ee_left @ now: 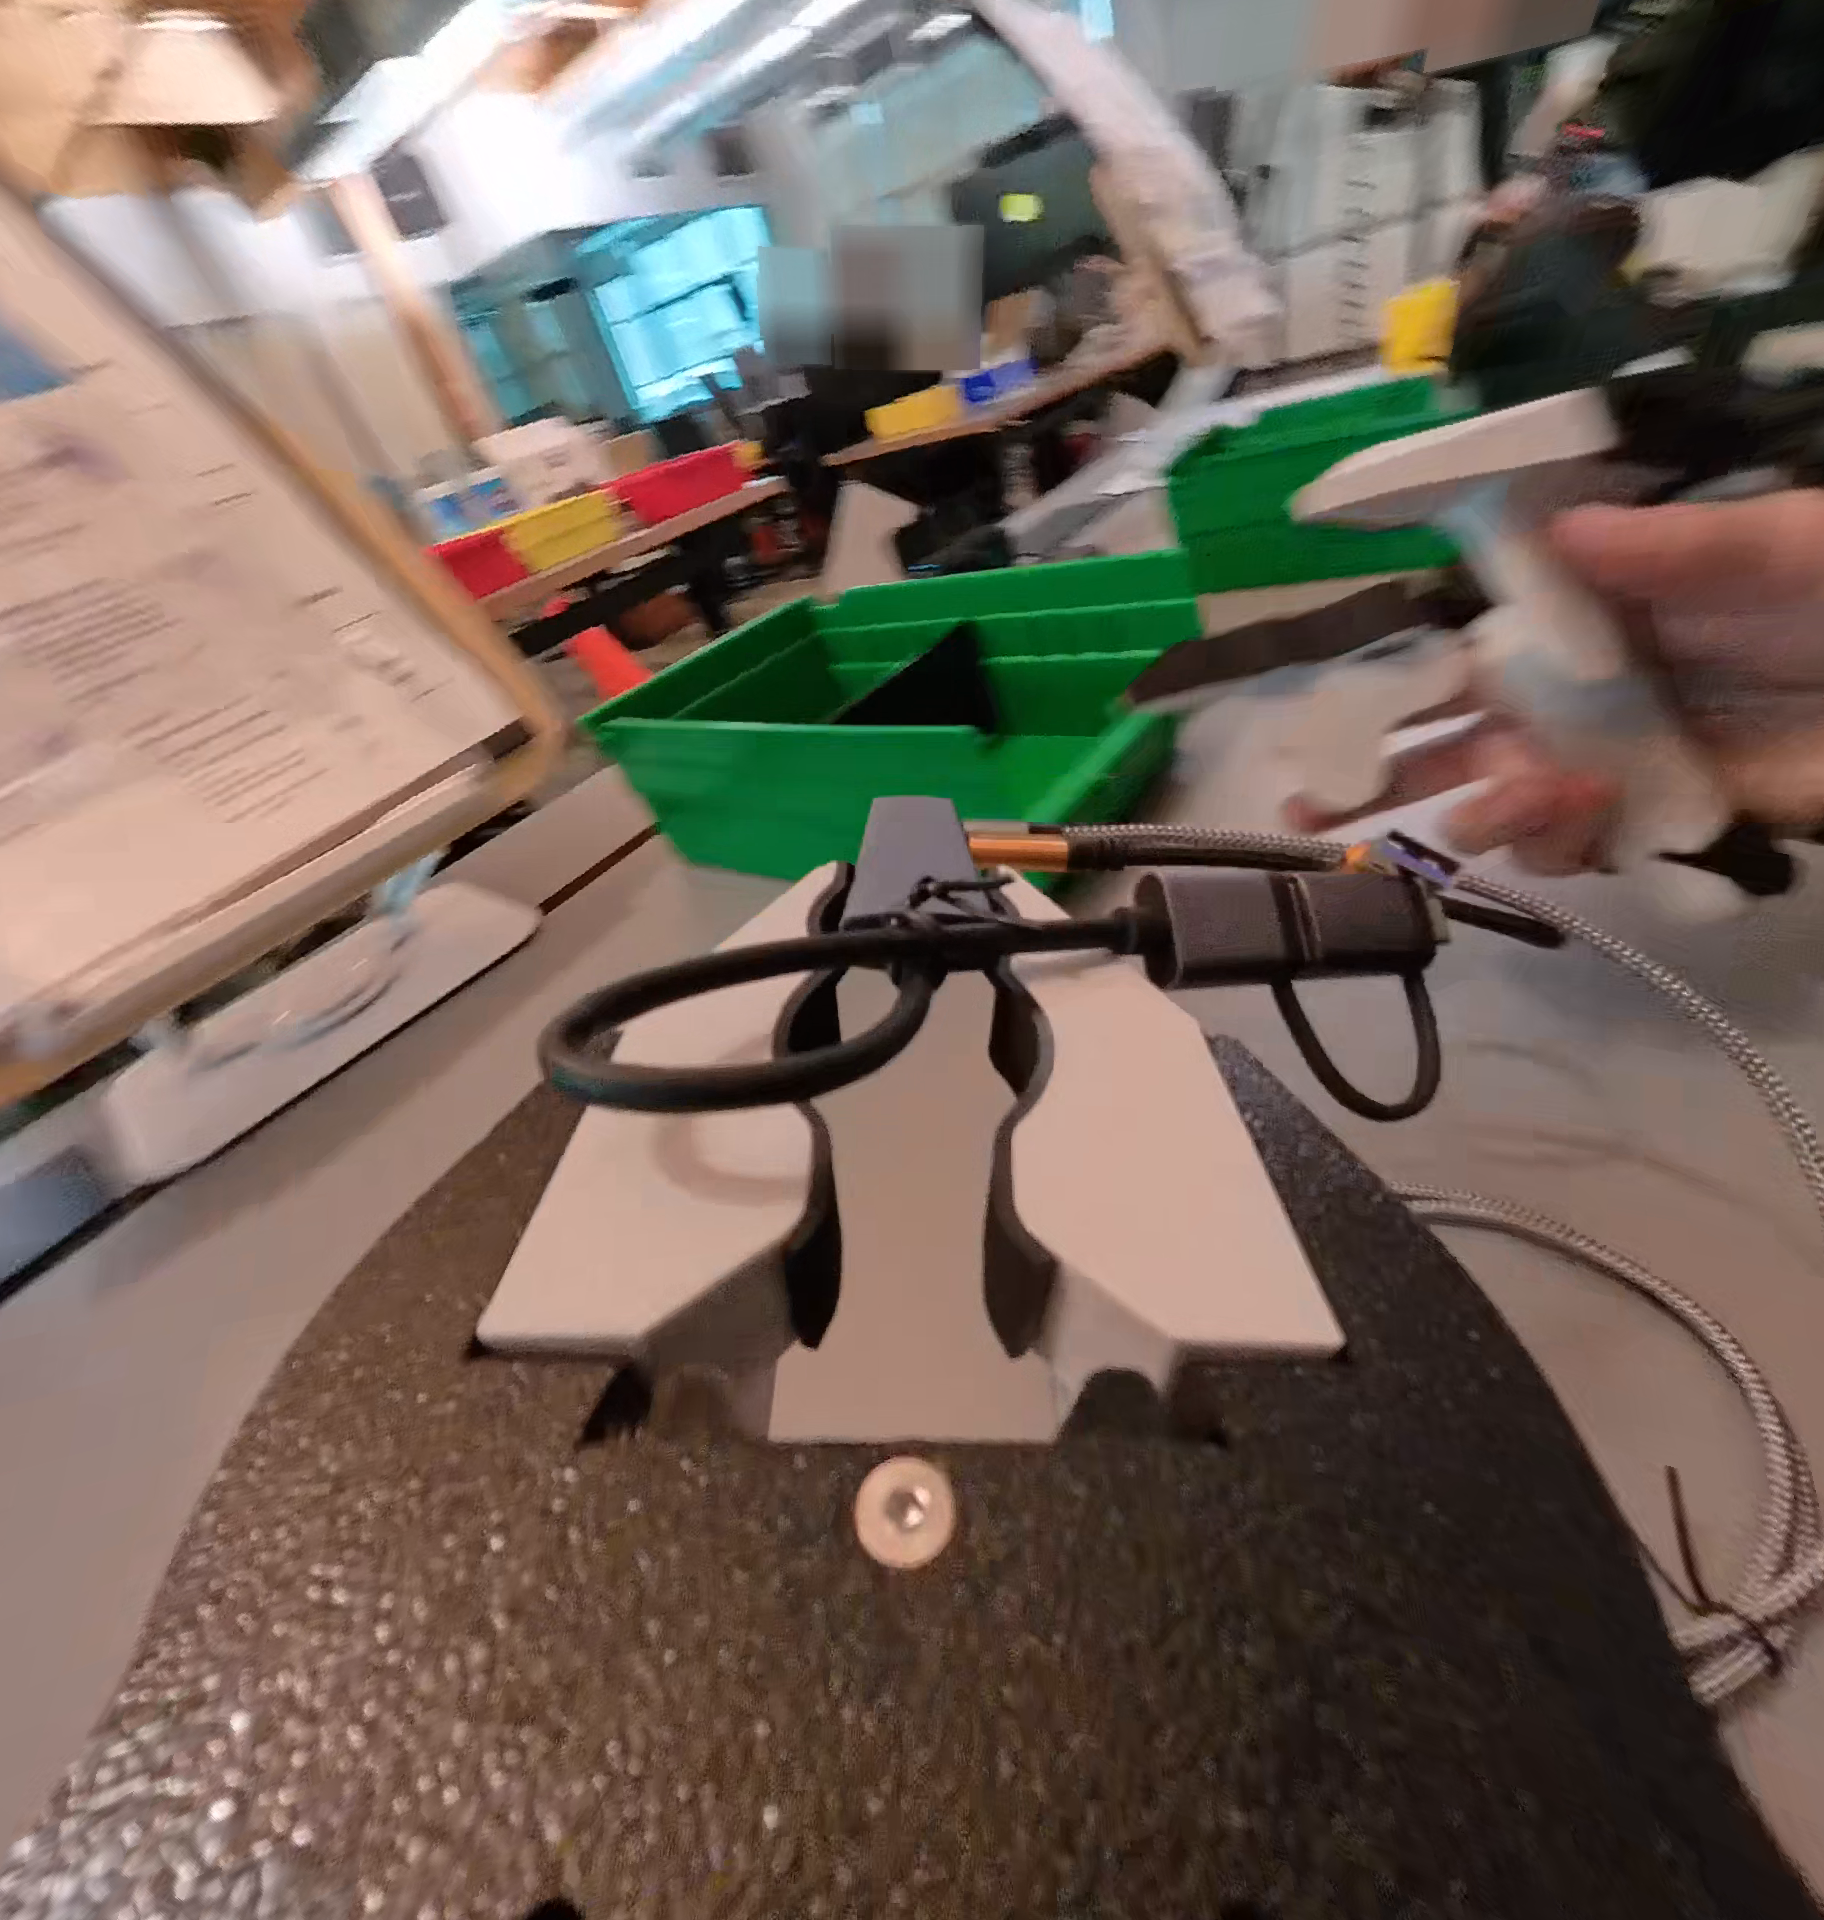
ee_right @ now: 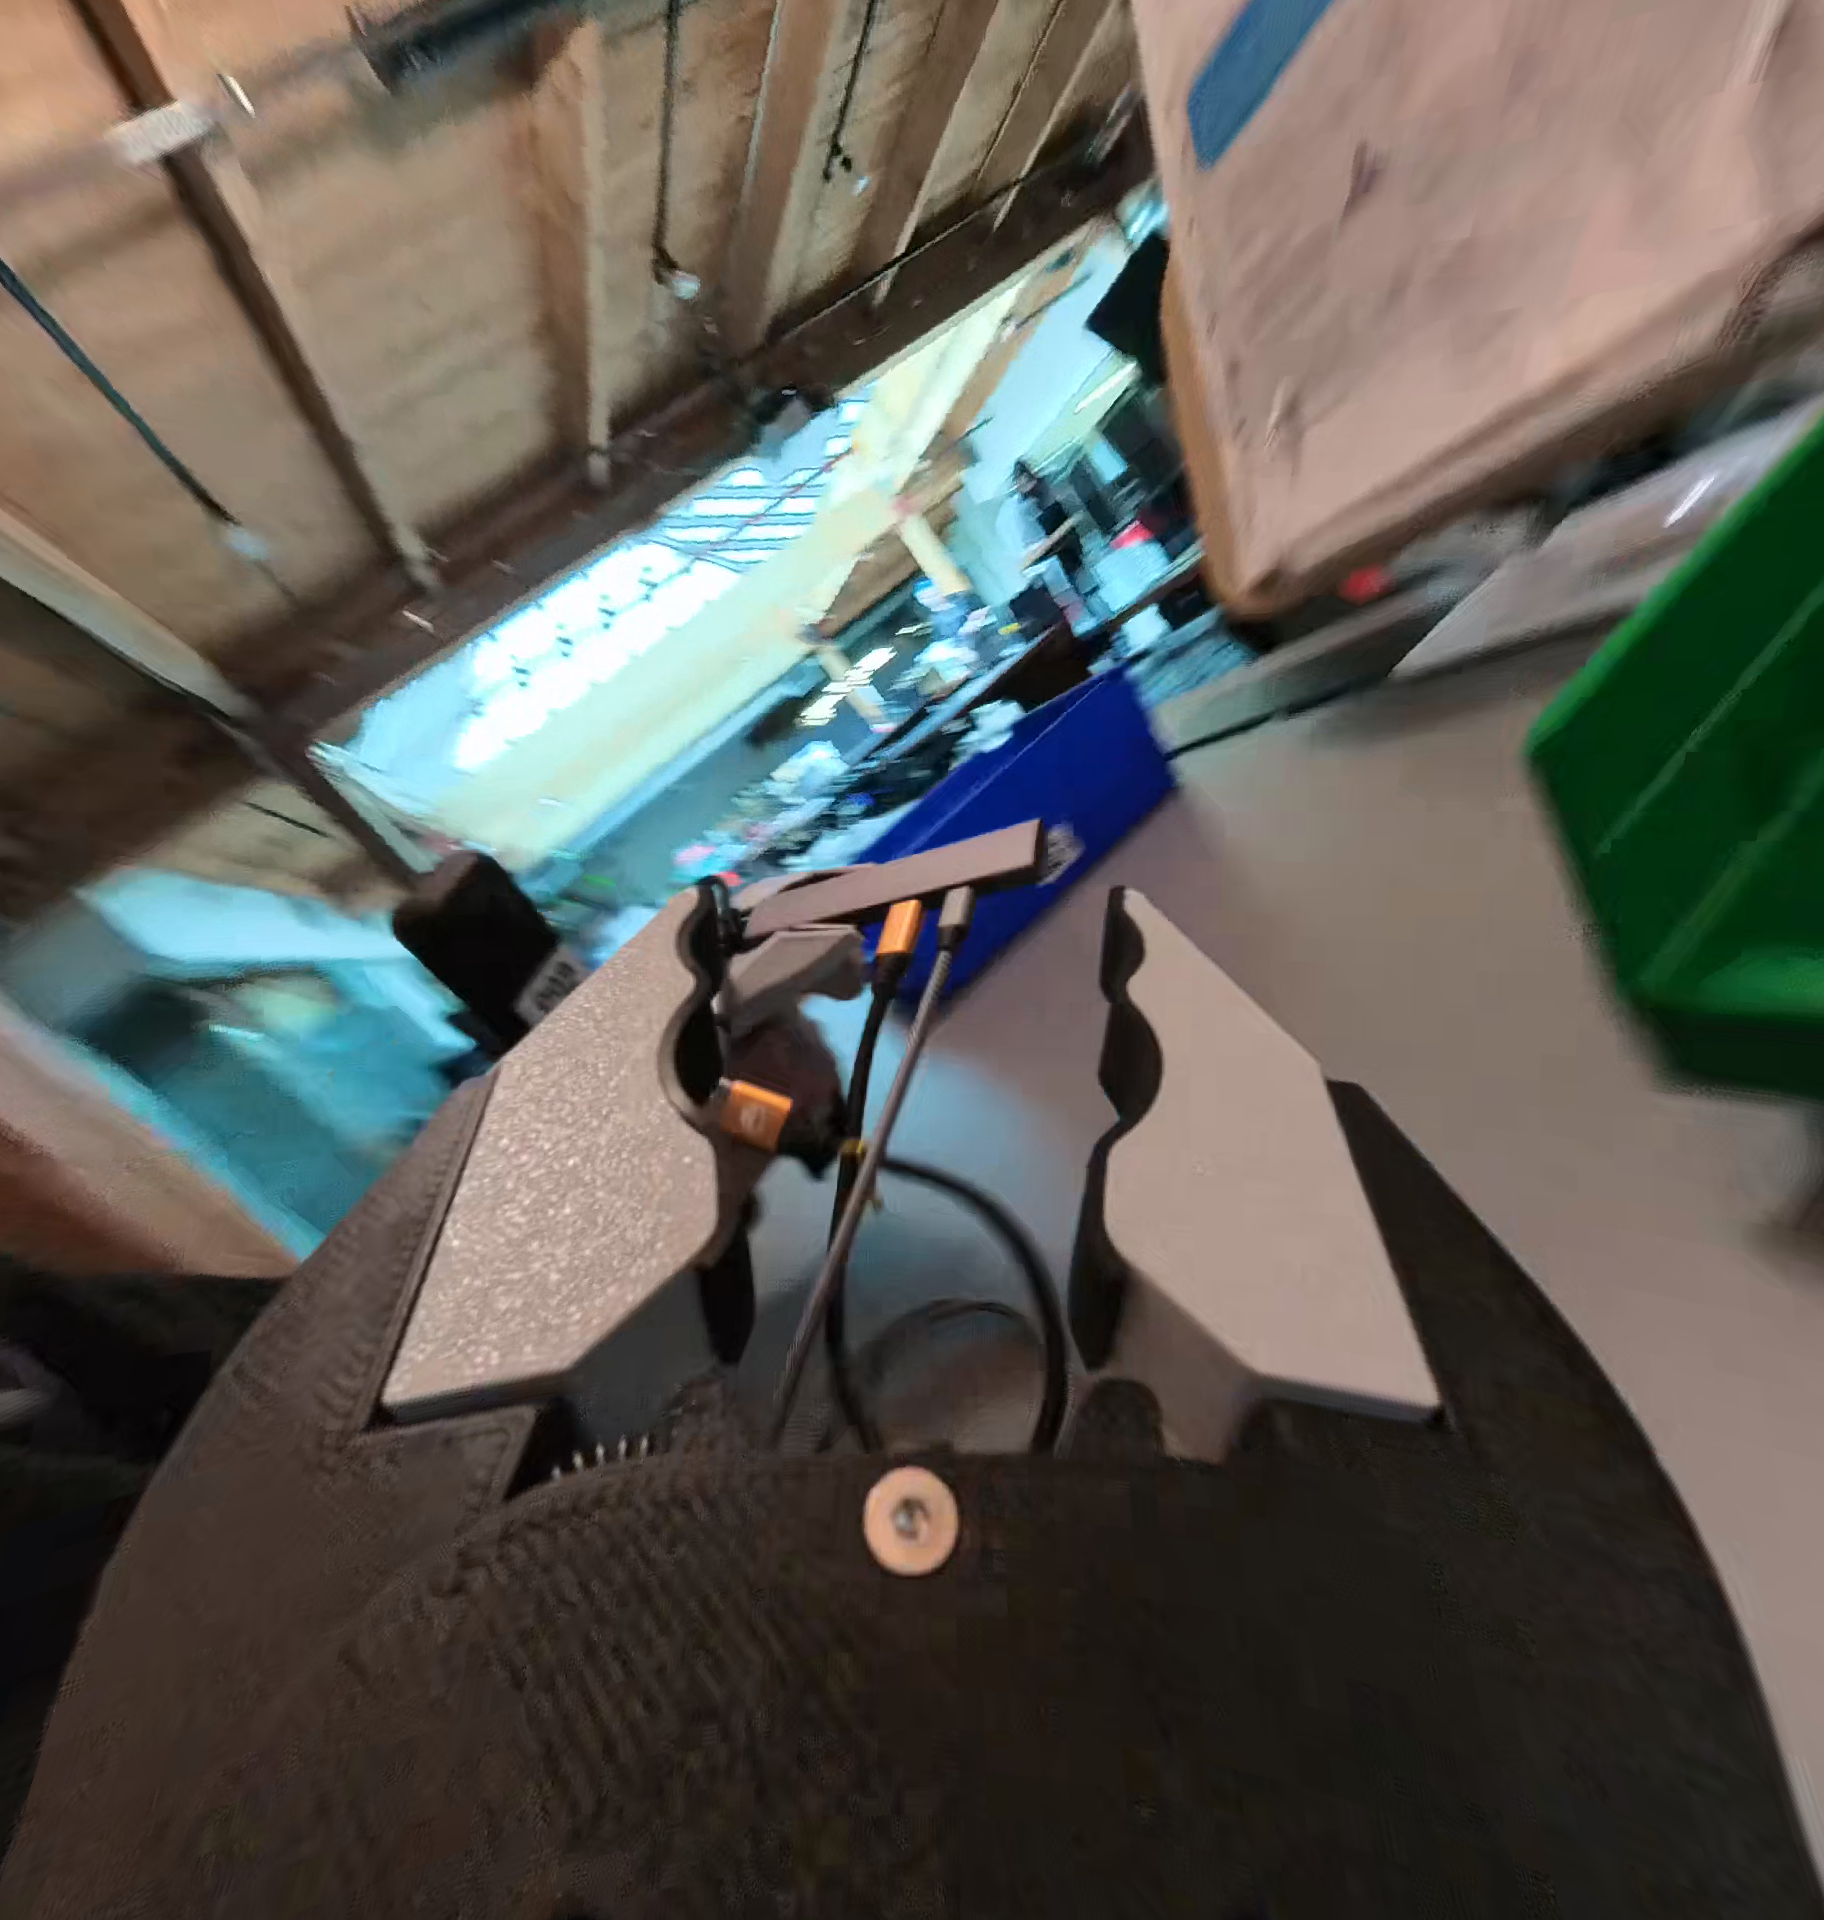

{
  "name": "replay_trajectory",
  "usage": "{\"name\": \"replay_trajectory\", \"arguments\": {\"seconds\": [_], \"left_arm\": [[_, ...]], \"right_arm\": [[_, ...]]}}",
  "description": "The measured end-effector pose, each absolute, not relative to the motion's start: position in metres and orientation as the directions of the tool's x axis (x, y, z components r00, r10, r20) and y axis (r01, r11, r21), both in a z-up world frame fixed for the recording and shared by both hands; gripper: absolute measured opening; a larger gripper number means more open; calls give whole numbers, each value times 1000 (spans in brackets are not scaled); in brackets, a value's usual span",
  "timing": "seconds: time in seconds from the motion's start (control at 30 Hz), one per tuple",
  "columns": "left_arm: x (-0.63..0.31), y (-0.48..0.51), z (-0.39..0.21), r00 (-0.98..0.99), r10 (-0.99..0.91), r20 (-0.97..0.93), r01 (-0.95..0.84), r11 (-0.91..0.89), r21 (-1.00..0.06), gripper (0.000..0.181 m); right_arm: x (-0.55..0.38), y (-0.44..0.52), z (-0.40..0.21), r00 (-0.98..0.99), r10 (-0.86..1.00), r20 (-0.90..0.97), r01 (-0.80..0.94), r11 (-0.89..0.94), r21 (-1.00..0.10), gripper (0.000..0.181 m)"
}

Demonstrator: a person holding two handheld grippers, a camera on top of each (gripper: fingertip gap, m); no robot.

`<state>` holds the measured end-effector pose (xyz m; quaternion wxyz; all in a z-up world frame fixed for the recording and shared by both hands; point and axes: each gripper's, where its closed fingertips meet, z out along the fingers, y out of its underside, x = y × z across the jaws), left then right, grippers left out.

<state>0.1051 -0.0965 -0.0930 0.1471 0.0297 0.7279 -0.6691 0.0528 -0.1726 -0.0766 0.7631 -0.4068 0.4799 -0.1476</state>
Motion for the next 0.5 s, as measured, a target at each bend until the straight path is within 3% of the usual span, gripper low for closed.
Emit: {"name": "replay_trajectory", "arguments": {"seconds": [0.1,0.2,0.5], "left_arm": [[140,-69,-90,-936,-294,-194,187,51,-981,21],[155,-54,-87,-918,-352,-183,188,19,-982,21],[214,-27,-81,-809,-518,-277,310,25,-951,22]], "right_arm": [[44,-186,-57,397,-843,-363,9,398,-917,65],[39,-162,-31,461,-846,-267,97,348,-933,42],[171,-57,-57,585,-811,22,-4,-29,-1000,36]]}}
